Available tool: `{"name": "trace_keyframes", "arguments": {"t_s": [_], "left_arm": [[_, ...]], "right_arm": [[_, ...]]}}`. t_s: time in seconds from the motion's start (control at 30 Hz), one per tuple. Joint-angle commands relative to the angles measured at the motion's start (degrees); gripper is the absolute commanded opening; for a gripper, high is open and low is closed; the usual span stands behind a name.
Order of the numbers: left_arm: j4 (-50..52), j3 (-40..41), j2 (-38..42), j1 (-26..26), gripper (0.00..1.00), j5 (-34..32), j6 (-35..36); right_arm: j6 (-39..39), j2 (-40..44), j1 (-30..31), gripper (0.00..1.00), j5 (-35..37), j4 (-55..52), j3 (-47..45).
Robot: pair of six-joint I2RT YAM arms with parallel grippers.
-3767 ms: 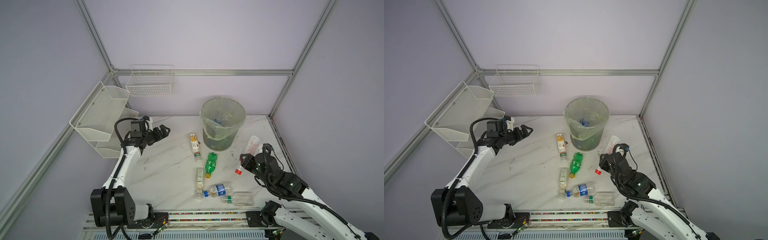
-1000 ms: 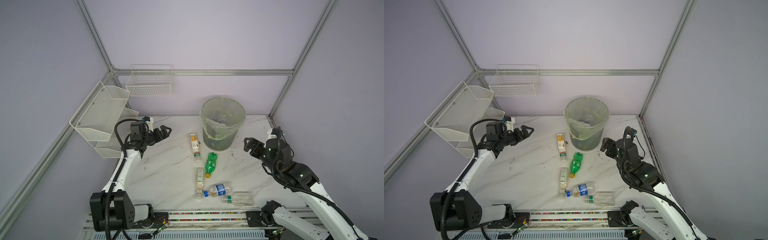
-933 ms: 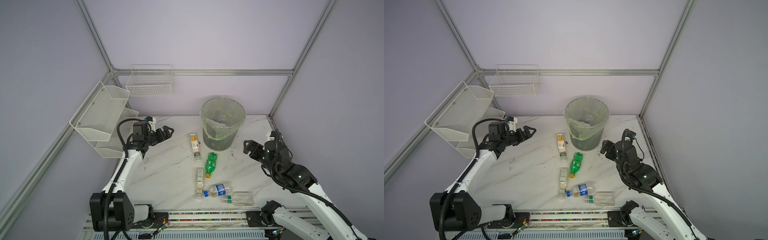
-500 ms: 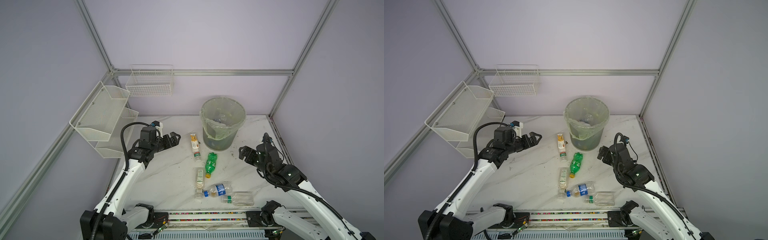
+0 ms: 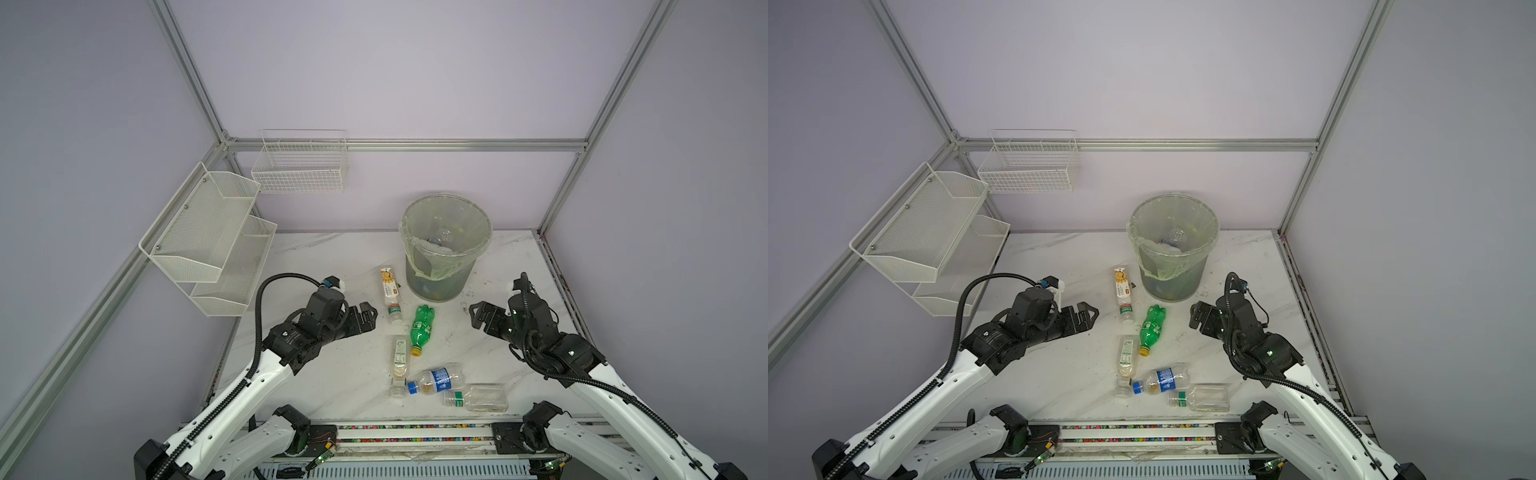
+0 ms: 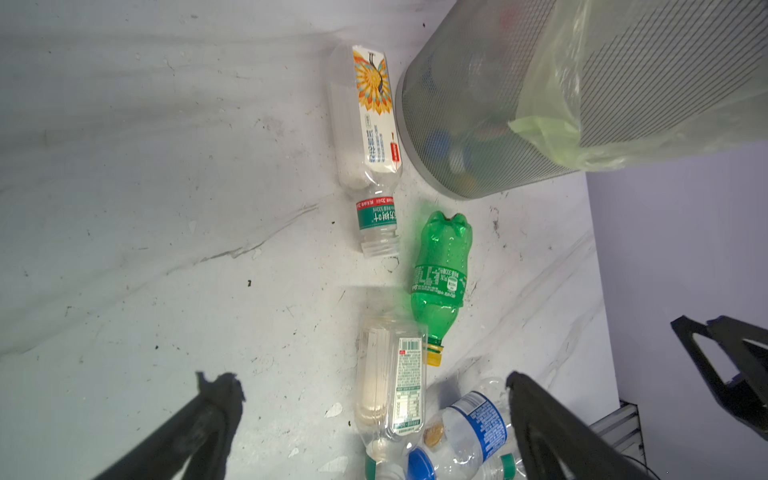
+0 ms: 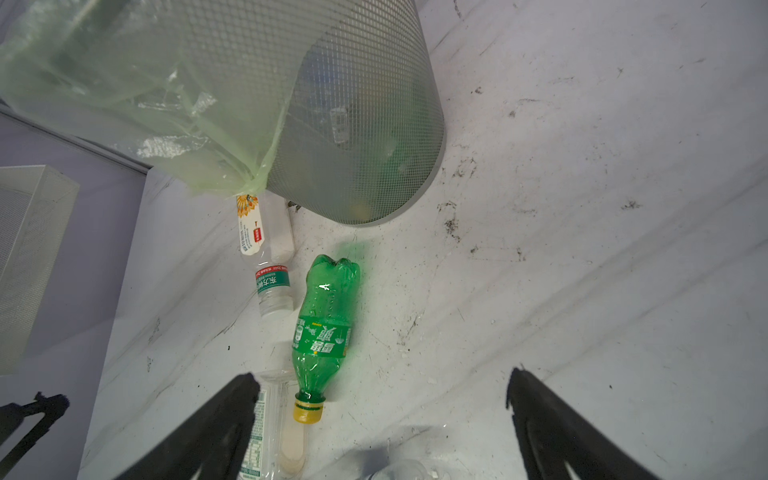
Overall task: Throw the plastic bottles in the bin
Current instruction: Pick up the plastic bottle from the center of the table.
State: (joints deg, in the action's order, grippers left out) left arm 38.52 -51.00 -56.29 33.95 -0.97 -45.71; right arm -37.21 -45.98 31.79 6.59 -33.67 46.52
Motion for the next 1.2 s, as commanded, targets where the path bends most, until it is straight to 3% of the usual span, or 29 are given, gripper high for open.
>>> {"name": "trace_keyframes", "arguments": {"t_s": [0.0, 0.23, 0.83, 1.17], "left_arm": [[0.6, 0.6, -3.2, 4.8, 1.0, -5.6, -1.8], [3.8, -4.9, -13.9, 14.4, 1.0, -11.8, -0.1], [2.5, -12.2, -28.4, 21.1, 1.0, -11.9, -0.4], [2.0, -12.1, -34.1, 21.7, 0.98, -10.7, -1.0]], "right_arm": [[0.5, 1.1, 0.1, 0.97, -1.0, 0.5, -1.0], [-0.1, 1.6, 0.0, 0.97, -1.0, 0.6, -1.3], [-3.0, 2.5, 0.0, 0.97, -0.5, 0.5, -3.5], [-3.1, 2.5, 0.0, 0.97, -0.8, 0.4, -3.5]]}}
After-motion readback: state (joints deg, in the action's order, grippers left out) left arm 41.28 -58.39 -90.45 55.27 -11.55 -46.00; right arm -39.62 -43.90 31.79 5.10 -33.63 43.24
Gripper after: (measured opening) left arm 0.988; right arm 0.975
